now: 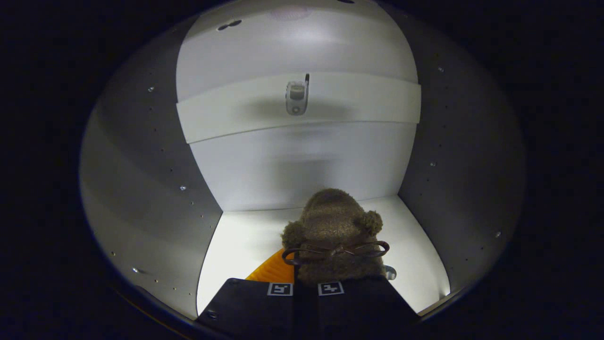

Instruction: Open the shoe cabinet door, grab the shoes and put them into the shoe cabinet, then close the shoe cabinet door.

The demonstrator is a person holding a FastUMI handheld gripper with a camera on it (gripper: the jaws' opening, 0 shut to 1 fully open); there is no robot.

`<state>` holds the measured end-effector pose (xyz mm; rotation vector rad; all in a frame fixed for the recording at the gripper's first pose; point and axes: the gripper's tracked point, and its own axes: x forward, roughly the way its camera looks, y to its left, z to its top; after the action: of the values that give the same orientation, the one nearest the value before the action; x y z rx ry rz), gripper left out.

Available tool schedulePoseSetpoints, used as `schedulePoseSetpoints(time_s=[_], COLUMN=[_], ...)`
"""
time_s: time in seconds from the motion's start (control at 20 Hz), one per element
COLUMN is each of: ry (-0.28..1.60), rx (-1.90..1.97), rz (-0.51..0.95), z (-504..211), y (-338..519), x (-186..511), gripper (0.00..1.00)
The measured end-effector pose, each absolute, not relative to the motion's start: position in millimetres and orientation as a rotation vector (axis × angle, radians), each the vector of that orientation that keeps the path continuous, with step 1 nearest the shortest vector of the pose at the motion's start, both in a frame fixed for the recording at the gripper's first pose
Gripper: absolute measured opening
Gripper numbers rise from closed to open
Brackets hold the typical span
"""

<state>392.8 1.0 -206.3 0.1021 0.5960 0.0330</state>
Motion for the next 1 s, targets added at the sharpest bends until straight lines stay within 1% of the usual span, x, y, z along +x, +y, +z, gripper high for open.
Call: schedulePoseSetpoints(time_s=[0.25, 0.35, 0.4, 0.55, 0.65, 0.7, 0.75, 0.8, 0.85, 1.0], ry=[0.628, 0.641, 0.641, 0.634, 0.629, 0.610, 0.583, 0.553, 0.533, 0.495], rx=[0.066, 0.058, 0.057, 0.010, 0.005, 0.025, 0.043, 0.051, 0.057, 0.071], rz=[0.031, 0.034, 0.046, 0.031, 0.012, 0.027, 0.035, 0.021, 0.012, 0.007], z=[-220, -220, -220, -213, -210, -206, -199, -190, -183, -165], y=[4, 3, 6, 6, 3, 7, 10, 7, 4, -1], x=[402, 397, 395, 380, 368, 363, 360, 354, 349, 329], gripper=[0.05, 0.20, 0.20, 0.58, 0.71, 0.77, 0.88, 0.89, 0.94, 0.95])
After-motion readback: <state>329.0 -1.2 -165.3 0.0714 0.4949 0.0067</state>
